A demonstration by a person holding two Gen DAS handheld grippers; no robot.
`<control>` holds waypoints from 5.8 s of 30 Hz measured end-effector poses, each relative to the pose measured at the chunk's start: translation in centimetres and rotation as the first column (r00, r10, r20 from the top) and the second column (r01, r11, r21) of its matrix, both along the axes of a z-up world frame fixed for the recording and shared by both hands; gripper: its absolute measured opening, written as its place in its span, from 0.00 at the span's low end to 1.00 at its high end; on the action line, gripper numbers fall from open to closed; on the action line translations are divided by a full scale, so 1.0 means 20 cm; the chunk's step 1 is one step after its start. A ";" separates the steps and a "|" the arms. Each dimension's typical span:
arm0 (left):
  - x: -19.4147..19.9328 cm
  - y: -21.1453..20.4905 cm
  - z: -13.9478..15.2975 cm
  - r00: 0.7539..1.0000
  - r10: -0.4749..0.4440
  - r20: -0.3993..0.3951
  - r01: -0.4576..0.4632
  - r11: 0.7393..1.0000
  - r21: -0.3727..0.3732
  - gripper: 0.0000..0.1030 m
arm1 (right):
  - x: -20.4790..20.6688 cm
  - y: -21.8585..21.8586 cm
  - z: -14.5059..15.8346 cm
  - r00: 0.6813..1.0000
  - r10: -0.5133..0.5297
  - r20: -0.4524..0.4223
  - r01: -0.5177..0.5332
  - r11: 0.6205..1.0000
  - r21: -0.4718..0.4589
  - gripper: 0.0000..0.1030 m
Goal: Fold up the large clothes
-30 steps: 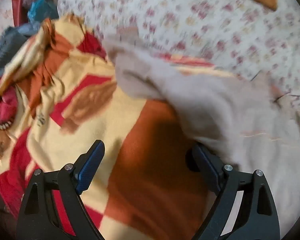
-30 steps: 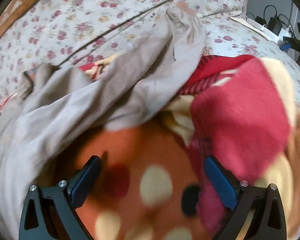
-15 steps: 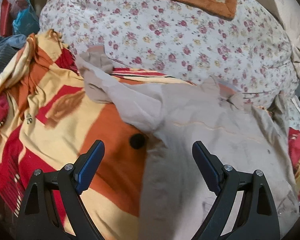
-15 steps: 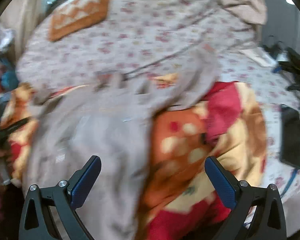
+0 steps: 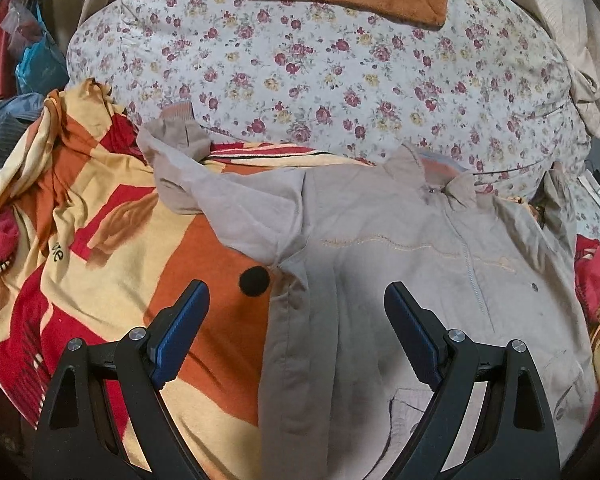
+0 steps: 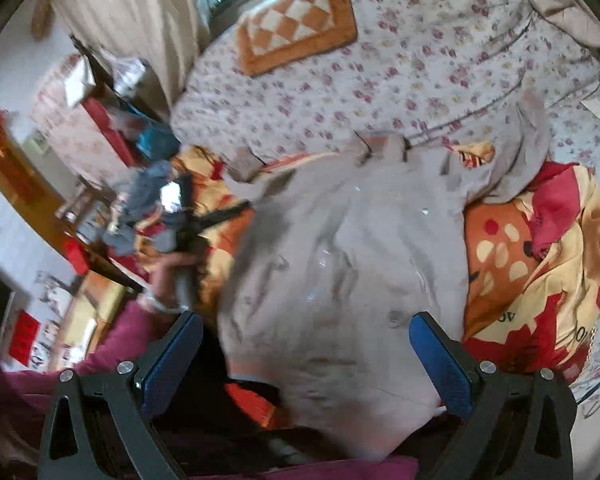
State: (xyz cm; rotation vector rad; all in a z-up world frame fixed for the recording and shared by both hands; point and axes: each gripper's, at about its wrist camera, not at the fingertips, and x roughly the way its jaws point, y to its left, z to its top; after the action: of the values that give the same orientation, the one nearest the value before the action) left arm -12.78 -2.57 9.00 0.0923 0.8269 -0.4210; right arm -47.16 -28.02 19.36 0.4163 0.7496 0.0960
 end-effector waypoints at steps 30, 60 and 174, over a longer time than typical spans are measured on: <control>0.04 -0.37 -0.23 1.000 -0.002 -0.022 0.004 0.994 0.110 0.87 | 1.25 -0.18 -0.77 0.978 -0.208 -0.008 0.195 0.930 -0.313 1.00; 0.05 -0.43 -0.27 1.000 -0.005 -0.009 0.006 0.992 0.130 0.87 | 1.27 -0.21 -0.84 0.960 -0.267 -0.082 0.235 0.931 -0.280 1.00; 1.73 0.47 -0.42 0.840 0.415 -0.349 -0.468 0.880 -0.080 0.23 | 1.34 -0.33 -0.97 0.950 -0.267 -0.160 0.217 0.937 -0.274 1.00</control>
State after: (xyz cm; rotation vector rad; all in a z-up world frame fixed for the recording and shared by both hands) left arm 21.79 6.90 0.58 -0.3285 1.0995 -0.0574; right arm -20.34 -34.66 0.03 0.2729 0.8850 -0.2758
